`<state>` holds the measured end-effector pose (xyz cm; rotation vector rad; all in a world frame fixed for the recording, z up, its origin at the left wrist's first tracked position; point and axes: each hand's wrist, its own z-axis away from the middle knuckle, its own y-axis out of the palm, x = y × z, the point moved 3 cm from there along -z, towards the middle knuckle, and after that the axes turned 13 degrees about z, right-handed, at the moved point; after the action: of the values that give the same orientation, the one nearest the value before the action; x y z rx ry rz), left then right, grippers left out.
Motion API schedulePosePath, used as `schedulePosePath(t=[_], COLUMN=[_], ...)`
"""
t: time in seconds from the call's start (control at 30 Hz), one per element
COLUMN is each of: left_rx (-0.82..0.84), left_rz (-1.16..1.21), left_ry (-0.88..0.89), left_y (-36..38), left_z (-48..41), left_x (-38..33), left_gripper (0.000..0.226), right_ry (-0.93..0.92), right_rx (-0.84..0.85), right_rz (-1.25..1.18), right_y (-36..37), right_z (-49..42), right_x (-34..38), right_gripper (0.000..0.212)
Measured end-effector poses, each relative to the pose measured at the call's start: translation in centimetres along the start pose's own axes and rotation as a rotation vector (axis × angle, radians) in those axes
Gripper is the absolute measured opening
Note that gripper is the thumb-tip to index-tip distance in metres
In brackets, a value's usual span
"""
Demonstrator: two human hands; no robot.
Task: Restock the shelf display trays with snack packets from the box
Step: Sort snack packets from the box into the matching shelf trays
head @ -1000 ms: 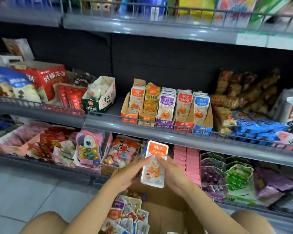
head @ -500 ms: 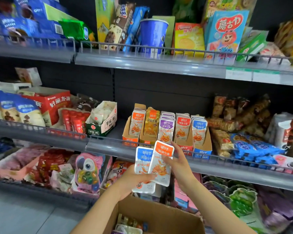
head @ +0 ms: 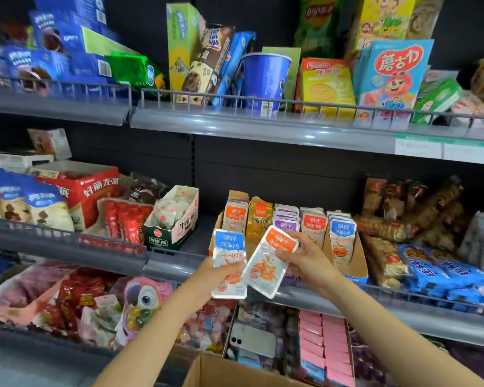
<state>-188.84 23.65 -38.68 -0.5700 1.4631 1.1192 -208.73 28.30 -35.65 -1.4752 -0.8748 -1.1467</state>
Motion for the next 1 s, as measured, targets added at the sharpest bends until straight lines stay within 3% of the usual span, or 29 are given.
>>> schedulePosePath(t=[0.1, 0.3, 0.5, 0.8, 1.0], left_rx=[-0.039, 0.08, -0.045, -0.283, -0.321], left_rz=[0.021, -0.015, 0.054, 0.0, -0.029], left_ry=[-0.005, -0.006, 0.125, 0.16, 0.176], left_y=[-1.0, 0.1, 2.2, -5.3, -9.9], left_z=[-1.5, -4.5, -6.7, -6.8, -5.9], left_x=[-1.0, -1.5, -1.4, -2.9, -3.3], left_gripper=[0.016, 0.032, 0.029, 0.007, 0.006], right_ry=[-0.047, -0.093, -0.099, -0.232, -0.295], right_rx=[-0.088, -0.255, -0.31, -0.216, -0.119], right_rz=[0.059, 0.168, 0.191, 0.242, 0.538], right_y=[-1.4, -7.6, -10.9, -0.5, 6.5], right_z=[-1.8, -4.4, -5.5, -12.2, -17.8], right_x=[1.4, 2.2, 2.5, 4.9, 4.6], right_gripper=[0.037, 0.046, 0.045, 0.041, 0.042])
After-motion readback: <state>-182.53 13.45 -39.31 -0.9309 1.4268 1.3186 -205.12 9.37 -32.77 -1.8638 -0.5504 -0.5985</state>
